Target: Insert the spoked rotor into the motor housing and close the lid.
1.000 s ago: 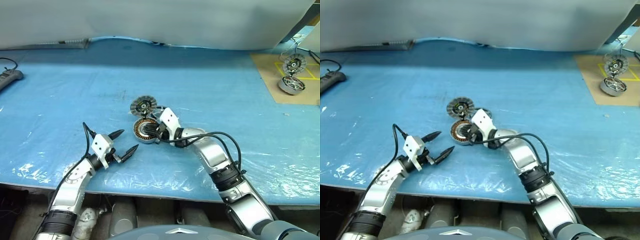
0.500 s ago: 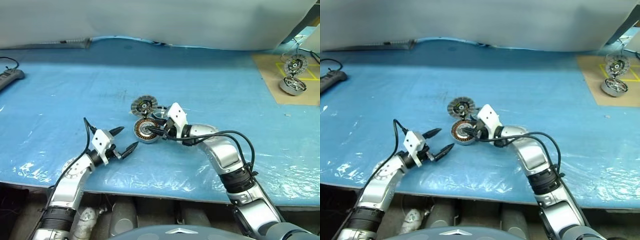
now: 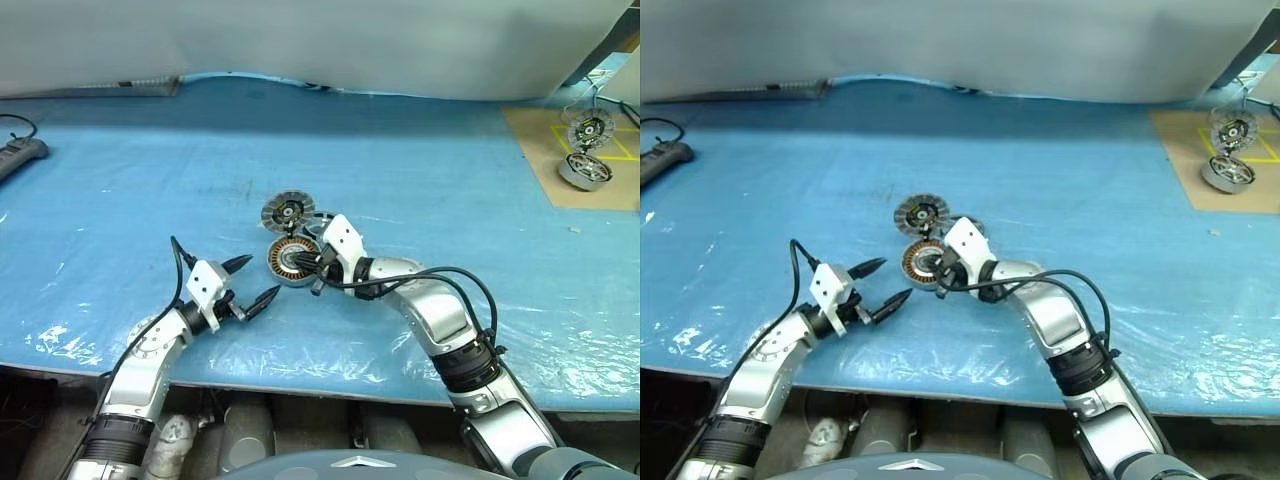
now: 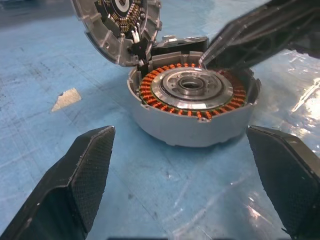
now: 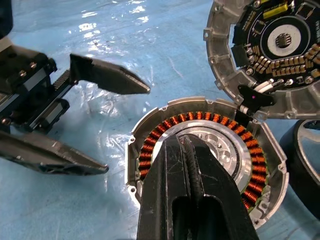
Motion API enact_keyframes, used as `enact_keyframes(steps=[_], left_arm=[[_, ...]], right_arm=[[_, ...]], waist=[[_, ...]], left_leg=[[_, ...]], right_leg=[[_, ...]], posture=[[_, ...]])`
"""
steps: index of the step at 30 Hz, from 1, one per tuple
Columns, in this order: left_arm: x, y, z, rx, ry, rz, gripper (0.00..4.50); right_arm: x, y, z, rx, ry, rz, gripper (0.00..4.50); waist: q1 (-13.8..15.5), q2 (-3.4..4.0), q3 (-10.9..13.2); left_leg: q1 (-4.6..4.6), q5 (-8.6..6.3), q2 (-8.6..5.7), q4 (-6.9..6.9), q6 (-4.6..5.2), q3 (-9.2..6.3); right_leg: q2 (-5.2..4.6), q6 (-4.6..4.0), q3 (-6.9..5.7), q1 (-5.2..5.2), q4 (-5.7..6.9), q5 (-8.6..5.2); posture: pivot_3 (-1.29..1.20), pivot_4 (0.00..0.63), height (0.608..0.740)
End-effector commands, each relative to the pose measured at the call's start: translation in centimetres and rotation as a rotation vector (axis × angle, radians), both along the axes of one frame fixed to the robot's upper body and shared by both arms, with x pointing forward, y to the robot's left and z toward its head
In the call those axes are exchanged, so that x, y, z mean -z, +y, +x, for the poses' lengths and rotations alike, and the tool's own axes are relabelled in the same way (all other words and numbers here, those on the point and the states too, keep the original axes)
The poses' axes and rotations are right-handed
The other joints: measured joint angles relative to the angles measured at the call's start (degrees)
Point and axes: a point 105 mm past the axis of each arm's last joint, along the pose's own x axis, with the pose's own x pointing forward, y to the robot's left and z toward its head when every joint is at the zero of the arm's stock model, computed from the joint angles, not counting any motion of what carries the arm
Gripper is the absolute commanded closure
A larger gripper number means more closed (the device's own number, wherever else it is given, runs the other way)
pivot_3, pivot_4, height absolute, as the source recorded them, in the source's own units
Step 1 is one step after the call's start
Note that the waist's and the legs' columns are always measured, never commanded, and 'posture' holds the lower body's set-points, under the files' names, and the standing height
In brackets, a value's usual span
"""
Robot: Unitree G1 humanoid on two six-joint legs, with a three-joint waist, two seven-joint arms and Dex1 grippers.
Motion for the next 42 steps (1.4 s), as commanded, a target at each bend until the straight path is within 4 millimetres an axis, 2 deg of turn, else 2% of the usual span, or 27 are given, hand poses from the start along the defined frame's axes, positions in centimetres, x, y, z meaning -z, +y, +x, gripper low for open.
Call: enact_keyframes(steps=[1, 9, 17, 22, 29, 35, 39, 42], left_arm=[[-0.7, 0.0, -0.3, 0.000, -0.042, 0.001, 0.00], [-0.6, 0.1, -0.2, -0.009, -0.043, 0.002, 0.00], [-0.7, 0.0, 0.4, -0.028, -0.043, -0.007, 0.00], [-0.9, -0.6, 0.3, -0.027, -0.047, -0.013, 0.00], [-1.5, -1.1, -0.1, -0.025, -0.053, -0.014, 0.00], [-1.7, -1.1, -0.4, -0.021, -0.050, -0.012, 0.00], [-1.3, -0.6, -0.1, -0.022, -0.042, -0.008, 0.00], [-0.7, -0.1, 0.1, -0.025, -0.033, -0.004, 0.00]], right_arm=[[-1.0, 0.8, 0.3, -0.009, -0.031, 0.008, 4.45], [-1.0, 1.5, 0.7, -0.024, -0.039, -0.005, 4.45], [0.1, 0.7, 0.7, -0.022, -0.029, -0.060, 4.45], [0.0, 0.2, 0.7, -0.023, -0.048, -0.101, 4.45], [-1.0, -0.4, 1.1, 0.000, -0.096, -0.180, 4.45], [-2.3, -1.0, 1.1, 0.020, -0.105, -0.167, 4.45], [-3.0, -0.7, 1.0, 0.013, -0.112, -0.130, 4.45], [-2.7, -0.1, 0.8, 0.008, -0.108, -0.117, 4.45]], waist=[[0.01, 0.00, 0.00], [0.04, 0.00, 0.00], [0.04, 0.00, 0.00], [0.05, -0.01, -0.01], [0.05, -0.01, -0.01], [0.05, -0.01, -0.01], [0.06, -0.01, -0.01], [0.06, -0.01, -0.01]], left_leg=[[0.00, 0.00, 0.00, 0.00, 0.00, 0.00], [-0.01, 0.00, 0.00, 0.00, 0.00, 0.00], [-0.01, 0.00, -0.01, 0.02, 0.00, 0.00], [0.01, 0.00, 0.00, 0.05, 0.00, 0.00], [0.01, 0.00, 0.00, 0.09, 0.00, -0.01], [0.02, 0.00, 0.00, 0.09, 0.00, -0.01], [0.02, 0.00, 0.00, 0.10, 0.00, -0.01], [0.03, 0.00, 0.00, 0.11, 0.00, -0.01]], right_leg=[[0.00, 0.00, 0.00, 0.00, 0.00, 0.00], [0.00, 0.00, -0.01, 0.00, -0.01, 0.00], [0.00, 0.01, 0.00, 0.01, 0.01, 0.01], [0.00, 0.02, -0.01, 0.04, 0.01, 0.01], [0.00, 0.03, -0.01, 0.06, 0.02, 0.02], [0.01, 0.03, -0.01, 0.06, 0.03, 0.02], [0.01, 0.03, -0.01, 0.06, 0.04, 0.02], [0.01, 0.03, 0.00, 0.06, 0.05, 0.02]], posture=[[0.00, 0.150, 0.740], [0.00, 0.150, 0.740], [0.00, 0.150, 0.740], [0.00, 0.150, 0.740], [0.00, 0.150, 0.740], [0.00, 0.150, 0.740], [0.00, 0.150, 0.740], [0.00, 0.150, 0.740]])
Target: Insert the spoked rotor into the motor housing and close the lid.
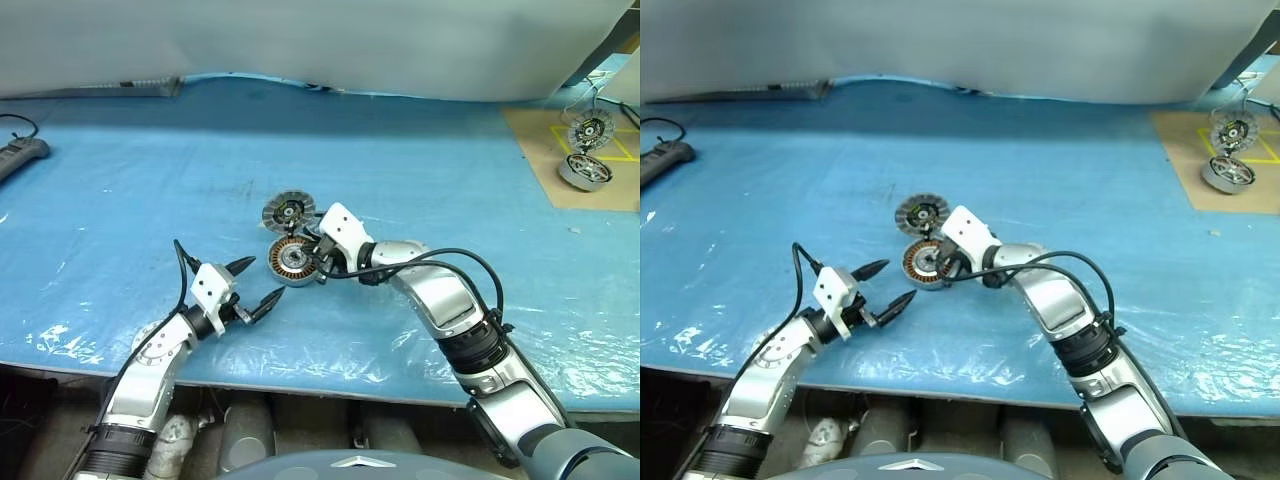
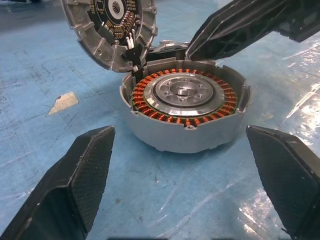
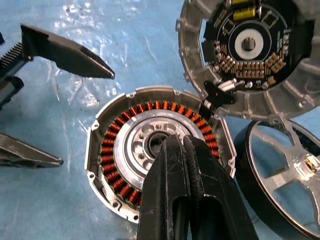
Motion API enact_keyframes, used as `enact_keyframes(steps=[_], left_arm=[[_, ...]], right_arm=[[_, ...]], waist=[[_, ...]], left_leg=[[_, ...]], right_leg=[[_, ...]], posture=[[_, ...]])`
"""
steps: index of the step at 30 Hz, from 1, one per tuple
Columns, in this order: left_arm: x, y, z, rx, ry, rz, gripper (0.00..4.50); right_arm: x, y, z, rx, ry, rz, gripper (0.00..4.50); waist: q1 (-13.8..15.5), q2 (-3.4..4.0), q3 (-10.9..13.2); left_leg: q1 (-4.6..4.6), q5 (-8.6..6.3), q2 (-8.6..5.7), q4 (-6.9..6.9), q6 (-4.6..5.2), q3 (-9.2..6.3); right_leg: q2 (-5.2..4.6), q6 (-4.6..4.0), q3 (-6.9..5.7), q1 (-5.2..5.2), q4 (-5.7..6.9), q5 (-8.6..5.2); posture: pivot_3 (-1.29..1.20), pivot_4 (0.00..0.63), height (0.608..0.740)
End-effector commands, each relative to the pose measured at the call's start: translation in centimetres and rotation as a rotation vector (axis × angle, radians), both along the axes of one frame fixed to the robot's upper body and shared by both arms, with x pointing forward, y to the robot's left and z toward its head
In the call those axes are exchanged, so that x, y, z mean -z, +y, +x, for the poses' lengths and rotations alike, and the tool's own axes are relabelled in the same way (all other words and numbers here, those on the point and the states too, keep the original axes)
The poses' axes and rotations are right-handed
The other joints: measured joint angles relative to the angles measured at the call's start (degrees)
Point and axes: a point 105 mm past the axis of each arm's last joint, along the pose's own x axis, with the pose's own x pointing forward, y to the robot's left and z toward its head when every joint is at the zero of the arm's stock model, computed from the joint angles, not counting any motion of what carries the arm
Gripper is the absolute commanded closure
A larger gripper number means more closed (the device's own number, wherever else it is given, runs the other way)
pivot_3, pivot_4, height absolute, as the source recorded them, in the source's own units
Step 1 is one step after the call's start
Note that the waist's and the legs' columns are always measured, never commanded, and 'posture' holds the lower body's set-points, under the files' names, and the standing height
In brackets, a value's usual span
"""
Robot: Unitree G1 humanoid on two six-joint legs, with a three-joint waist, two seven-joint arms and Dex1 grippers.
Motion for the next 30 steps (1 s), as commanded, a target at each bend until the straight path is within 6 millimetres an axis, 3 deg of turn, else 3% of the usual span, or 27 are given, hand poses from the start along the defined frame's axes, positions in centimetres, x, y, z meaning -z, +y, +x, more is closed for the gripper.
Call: enact_keyframes(steps=[1, 8, 19, 30], left_arm=[[-0.2, 0.8, 0.4, -0.003, -0.026, -0.001, 0.00], [0.5, 1.0, 0.9, -0.005, -0.027, -0.002, 0.00], [0.5, 0.6, 0.6, -0.006, -0.032, -0.005, 0.00], [-0.3, 0.6, 0.8, 0.004, -0.046, 0.001, 0.00]], right_arm=[[-1.4, 1.1, -0.2, -0.025, -0.049, 0.051, 4.45], [-0.3, 2.7, 0.3, -0.017, -0.025, 0.097, 4.45], [0.9, 1.6, 0.8, 0.039, -0.007, 0.095, 4.45], [1.5, 1.8, -0.3, 0.010, 0.020, 0.105, 4.45]], waist=[[0.00, 0.00, 0.00], [0.00, 0.00, 0.00], [0.00, 0.00, 0.00], [0.00, -0.01, -0.01]], left_leg=[[0.00, 0.00, -0.01, 0.00, 0.00, 0.00], [-0.02, 0.00, 0.00, 0.02, 0.00, 0.00], [-0.02, 0.00, 0.00, 0.02, 0.00, 0.00], [-0.01, 0.00, 0.00, 0.04, 0.00, 0.00]], right_leg=[[0.00, 0.00, 0.00, 0.00, 0.01, 0.00], [-0.01, 0.00, 0.00, -0.01, 0.02, 0.00], [-0.01, 0.00, -0.01, -0.01, 0.02, 0.01], [-0.01, 0.01, -0.01, 0.02, 0.02, 0.01]], posture=[[0.00, 0.150, 0.740], [0.00, 0.150, 0.740], [0.00, 0.150, 0.740], [0.00, 0.150, 0.740]])
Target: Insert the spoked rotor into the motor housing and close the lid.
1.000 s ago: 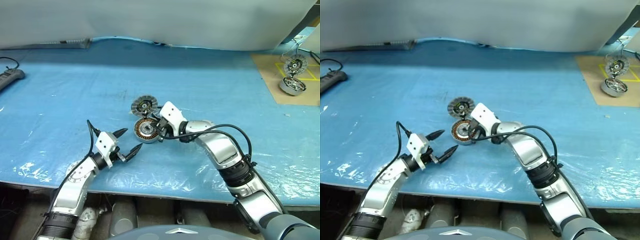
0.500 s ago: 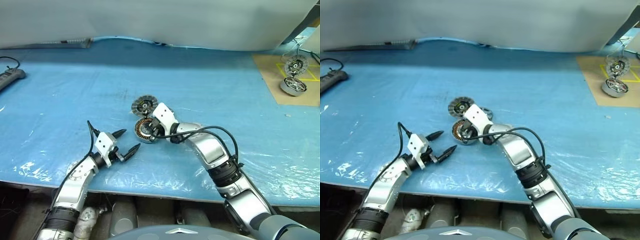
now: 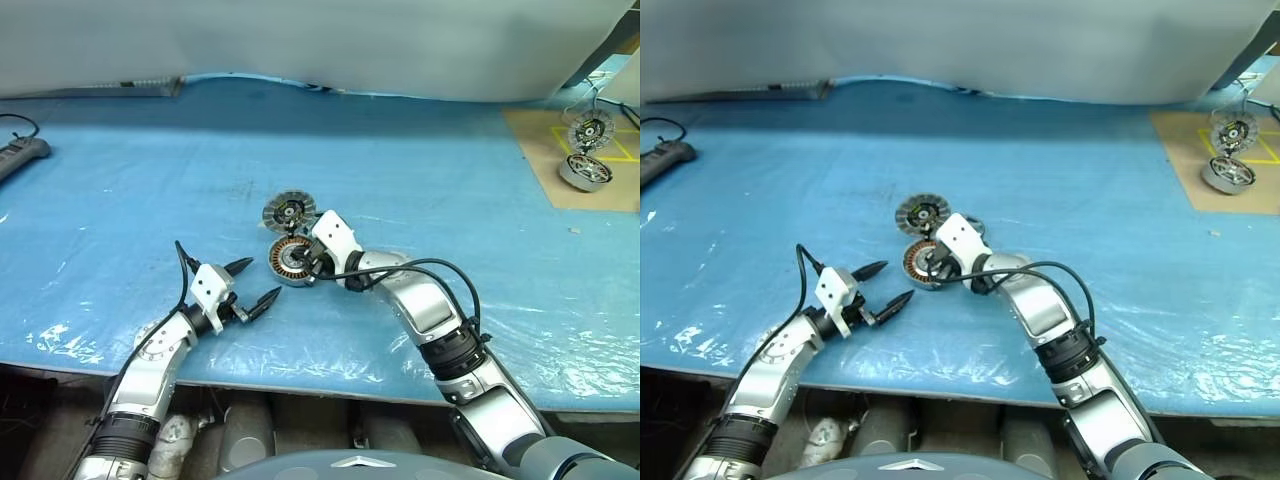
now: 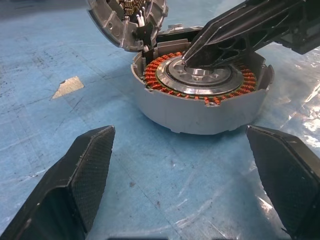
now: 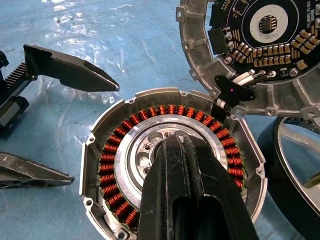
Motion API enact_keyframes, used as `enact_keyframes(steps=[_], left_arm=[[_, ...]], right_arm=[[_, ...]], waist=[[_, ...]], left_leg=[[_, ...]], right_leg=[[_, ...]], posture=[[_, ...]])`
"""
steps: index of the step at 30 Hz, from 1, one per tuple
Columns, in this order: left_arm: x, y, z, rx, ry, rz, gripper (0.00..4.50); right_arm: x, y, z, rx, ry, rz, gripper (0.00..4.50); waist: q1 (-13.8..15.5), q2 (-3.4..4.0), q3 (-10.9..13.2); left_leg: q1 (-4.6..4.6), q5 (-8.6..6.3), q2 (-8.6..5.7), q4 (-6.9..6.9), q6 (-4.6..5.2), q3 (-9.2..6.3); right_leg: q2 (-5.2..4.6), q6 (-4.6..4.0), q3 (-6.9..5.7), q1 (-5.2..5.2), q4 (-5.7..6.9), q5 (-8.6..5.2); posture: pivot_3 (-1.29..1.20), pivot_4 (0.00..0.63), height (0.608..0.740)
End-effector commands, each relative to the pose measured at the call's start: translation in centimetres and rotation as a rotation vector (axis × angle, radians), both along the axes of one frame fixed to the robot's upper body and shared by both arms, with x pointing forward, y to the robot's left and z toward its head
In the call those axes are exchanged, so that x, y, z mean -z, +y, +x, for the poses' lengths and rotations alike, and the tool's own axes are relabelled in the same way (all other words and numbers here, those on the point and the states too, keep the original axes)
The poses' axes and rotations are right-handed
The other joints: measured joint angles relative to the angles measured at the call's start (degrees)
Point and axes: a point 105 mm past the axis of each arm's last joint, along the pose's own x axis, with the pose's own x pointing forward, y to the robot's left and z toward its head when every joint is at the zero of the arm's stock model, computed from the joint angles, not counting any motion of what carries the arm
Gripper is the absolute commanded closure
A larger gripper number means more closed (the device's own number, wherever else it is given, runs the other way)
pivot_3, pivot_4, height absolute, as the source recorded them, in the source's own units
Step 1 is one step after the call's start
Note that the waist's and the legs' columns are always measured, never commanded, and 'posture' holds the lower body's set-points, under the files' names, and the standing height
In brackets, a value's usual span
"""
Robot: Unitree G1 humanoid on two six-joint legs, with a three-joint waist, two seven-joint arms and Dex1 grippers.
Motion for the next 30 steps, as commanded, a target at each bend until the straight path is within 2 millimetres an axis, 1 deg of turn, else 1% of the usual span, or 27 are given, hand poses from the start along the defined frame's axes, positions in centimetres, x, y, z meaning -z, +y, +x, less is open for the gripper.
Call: enact_keyframes(steps=[1, 4, 8, 15, 19, 24, 27, 30], left_arm=[[-1.4, 0.0, -0.1, 0.002, -0.045, -0.002, 0.00], [-1.4, 0.1, -0.2, 0.001, -0.041, 0.001, 0.00], [-1.2, 0.4, -0.3, -0.002, -0.032, 0.004, 0.00], [-1.0, 0.5, -0.1, -0.003, -0.029, 0.005, 0.00], [-0.8, 0.4, 0.0, 0.000, -0.030, 0.005, 0.00], [-0.4, 0.5, 0.0, 0.001, -0.026, 0.004, 0.00], [-0.2, 0.4, 0.0, 0.002, -0.026, 0.000, 0.00], [-0.1, 0.3, 0.0, 0.003, -0.028, -0.004, 0.00]], right_arm=[[-0.6, 0.6, -0.9, -0.046, -0.013, 0.030, 4.45], [-0.5, 0.8, -1.3, -0.065, -0.004, 0.032, 4.45], [-0.1, 0.8, -1.4, -0.070, 0.011, 0.032, 4.45], [0.1, 0.9, -1.0, -0.062, 0.005, 0.014, 4.45], [0.3, 0.9, -0.5, -0.040, -0.002, 0.006, 4.45], [-0.5, 0.0, 0.3, 0.006, -0.013, 0.025, 4.45], [-0.2, -0.5, 0.4, 0.009, -0.010, 0.007, 4.45], [0.4, -0.9, 0.2, 0.008, 0.001, -0.016, 4.45]], waist=[[0.00, 0.00, 0.00], [0.00, 0.00, 0.00], [-0.04, 0.00, 0.00], [-0.03, 0.00, 0.00], [-0.05, -0.01, -0.01], [-0.02, 0.00, -0.01], [0.03, 0.00, -0.01], [0.13, -0.01, -0.01]], left_leg=[[0.00, 0.00, 0.00, 0.00, 0.00, 0.00], [0.00, 0.00, 0.00, 0.00, 0.00, 0.00], [0.03, 0.00, 0.00, 0.00, 0.00, 0.00], [0.03, 0.00, 0.00, 0.01, 0.00, 0.00], [0.05, 0.00, 0.00, 0.03, 0.00, 0.00], [0.05, 0.00, 0.00, 0.04, 0.00, 0.00], [0.05, 0.00, 0.00, 0.04, 0.00, 0.00], [0.06, 0.00, 0.01, 0.07, 0.00, -0.01]], right_leg=[[0.00, 0.00, 0.00, 0.00, 0.00, 0.00], [0.00, 0.00, 0.00, 0.00, 0.00, 0.00], [0.00, 0.00, 0.00, 0.00, 0.01, 0.00], [0.00, 0.00, 0.01, 0.03, 0.00, 0.00], [0.00, 0.00, 0.01, 0.03, 0.02, 0.00], [0.00, 0.00, 0.01, 0.05, 0.01, 0.00], [0.00, 0.00, 0.01, 0.05, 0.02, 0.00], [-0.02, 0.00, 0.00, 0.09, 0.02, 0.00]], posture=[[0.00, 0.150, 0.740], [0.00, 0.150, 0.740], [0.00, 0.150, 0.740], [0.00, 0.150, 0.740], [0.00, 0.150, 0.740], [0.00, 0.150, 0.740], [0.00, 0.150, 0.740], [0.00, 0.150, 0.740]])
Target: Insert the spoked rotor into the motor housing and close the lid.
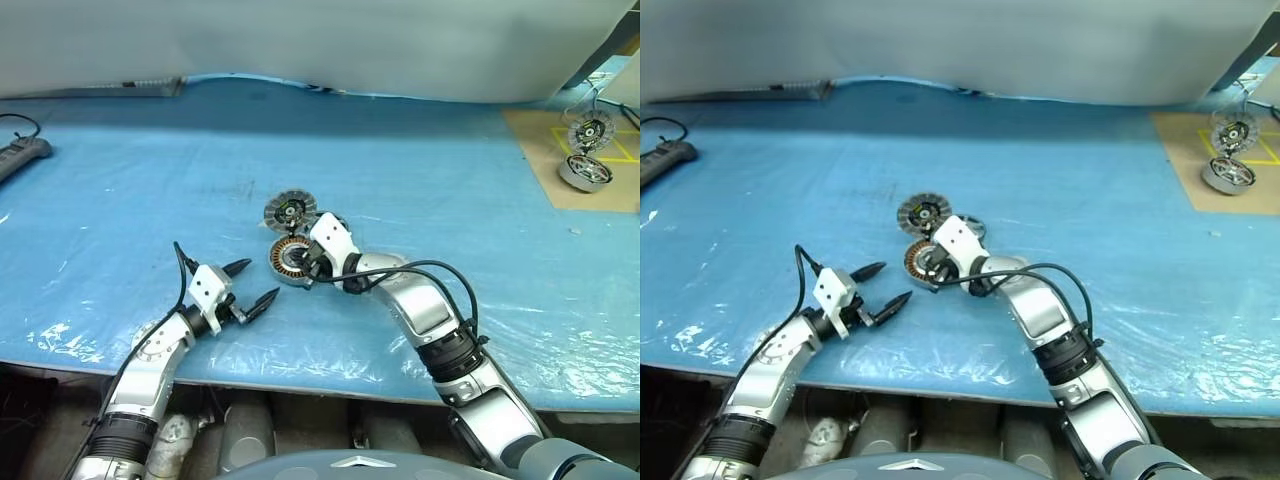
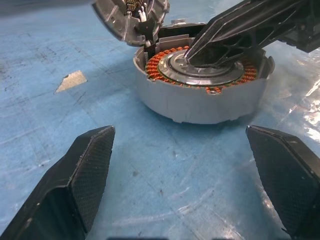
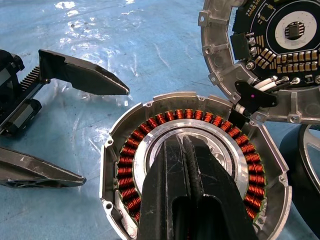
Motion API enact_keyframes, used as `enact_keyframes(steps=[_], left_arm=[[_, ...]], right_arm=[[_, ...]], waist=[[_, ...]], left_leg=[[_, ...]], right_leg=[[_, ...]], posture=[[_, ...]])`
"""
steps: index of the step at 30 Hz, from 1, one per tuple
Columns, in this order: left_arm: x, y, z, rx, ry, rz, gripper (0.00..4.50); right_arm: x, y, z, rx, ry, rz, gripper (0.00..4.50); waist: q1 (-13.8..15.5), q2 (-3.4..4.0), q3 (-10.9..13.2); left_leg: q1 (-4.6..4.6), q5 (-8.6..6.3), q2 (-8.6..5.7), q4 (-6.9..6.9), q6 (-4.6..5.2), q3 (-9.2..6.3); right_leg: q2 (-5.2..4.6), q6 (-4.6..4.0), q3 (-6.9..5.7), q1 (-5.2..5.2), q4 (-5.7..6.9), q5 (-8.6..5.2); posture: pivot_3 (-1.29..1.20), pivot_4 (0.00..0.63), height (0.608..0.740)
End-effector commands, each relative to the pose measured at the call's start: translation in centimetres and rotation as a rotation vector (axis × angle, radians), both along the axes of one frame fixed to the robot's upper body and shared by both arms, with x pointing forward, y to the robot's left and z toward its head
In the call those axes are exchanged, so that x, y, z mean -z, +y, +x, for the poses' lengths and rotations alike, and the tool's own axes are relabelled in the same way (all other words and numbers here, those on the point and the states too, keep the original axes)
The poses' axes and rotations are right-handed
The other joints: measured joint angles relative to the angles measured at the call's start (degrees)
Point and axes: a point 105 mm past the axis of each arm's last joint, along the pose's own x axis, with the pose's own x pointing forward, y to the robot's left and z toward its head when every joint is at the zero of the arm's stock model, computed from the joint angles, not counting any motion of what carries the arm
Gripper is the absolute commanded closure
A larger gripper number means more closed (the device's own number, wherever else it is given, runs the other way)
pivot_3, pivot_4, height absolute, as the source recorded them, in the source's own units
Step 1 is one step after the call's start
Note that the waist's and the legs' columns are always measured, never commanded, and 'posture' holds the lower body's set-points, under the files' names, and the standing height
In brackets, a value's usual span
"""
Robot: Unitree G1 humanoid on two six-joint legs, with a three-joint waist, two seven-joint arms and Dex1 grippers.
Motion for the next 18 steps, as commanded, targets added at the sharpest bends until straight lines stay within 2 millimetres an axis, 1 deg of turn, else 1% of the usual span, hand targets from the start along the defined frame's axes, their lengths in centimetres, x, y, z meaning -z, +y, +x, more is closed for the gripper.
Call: enact_keyframes(steps=[1, 3, 6, 9, 14, 16, 18], left_arm=[[-0.8, -0.1, 0.1, 0.010, -0.045, -0.005, 0.00], [-0.8, -0.1, 0.1, 0.009, -0.046, -0.007, 0.00], [-0.8, 0.0, 0.1, 0.007, -0.046, -0.006, 0.00], [-0.8, 0.1, 0.0, 0.006, -0.046, -0.006, 0.00], [-1.0, 0.0, -0.1, 0.010, -0.050, -0.008, 0.00], [-1.2, -0.2, -0.1, 0.013, -0.052, -0.008, 0.00], [-1.5, -0.3, 0.1, 0.016, -0.056, -0.008, 0.00]], right_arm=[[0.4, -1.0, 0.3, 0.033, 0.006, -0.019, 4.45], [0.7, -1.4, 0.3, 0.043, 0.011, -0.027, 4.45], [0.3, -1.7, 0.2, 0.043, 0.016, -0.006, 4.45], [-1.0, -1.7, -0.1, 0.021, 0.011, 0.055, 4.45], [-4.1, -1.6, -0.3, 0.009, -0.018, 0.187, 4.45], [-4.4, -1.5, -0.3, 0.009, -0.021, 0.200, 4.45], [-4.3, -1.5, -0.3, 0.015, -0.024, 0.196, 4.45]], waist=[[0.02, 0.00, 0.00], [0.02, -0.01, 0.00], [0.03, -0.01, -0.01], [0.04, -0.02, -0.01], [-0.11, -0.01, -0.01], [-0.14, -0.02, -0.01], [-0.11, -0.02, -0.01]], left_leg=[[0.00, 0.00, 0.00, 0.02, 0.00, 0.00], [0.02, 0.00, 0.00, 0.03, 0.00, -0.01], [0.07, 0.00, 0.01, 0.06, 0.00, -0.01], [0.06, 0.00, 0.01, 0.08, 0.00, -0.01], [0.02, 0.00, 0.00, 0.06, 0.01, -0.01], [0.02, 0.00, 0.01, 0.04, 0.01, 0.00], [0.02, 0.00, 0.01, 0.02, 0.01, 0.00]], right_leg=[[-0.01, 0.01, 0.00, 0.02, 0.00, 0.00], [-0.04, 0.03, 0.00, 0.04, 0.00, 0.02], [-0.05, 0.02, 0.01, 0.10, 0.00, 0.01], [-0.07, 0.00, 0.04, 0.11, -0.01, 0.00], [-0.03, 0.10, 0.03, 0.03, -0.01, 0.06], [0.01, 0.09, 0.03, 0.02, -0.02, 0.06], [0.01, 0.09, 0.03, 0.01, -0.02, 0.06]], posture=[[0.00, 0.150, 0.740], [0.00, 0.150, 0.740], [0.00, 0.150, 0.740], [0.00, 0.150, 0.740], [0.00, 0.150, 0.740], [0.00, 0.150, 0.740], [0.00, 0.150, 0.740]])
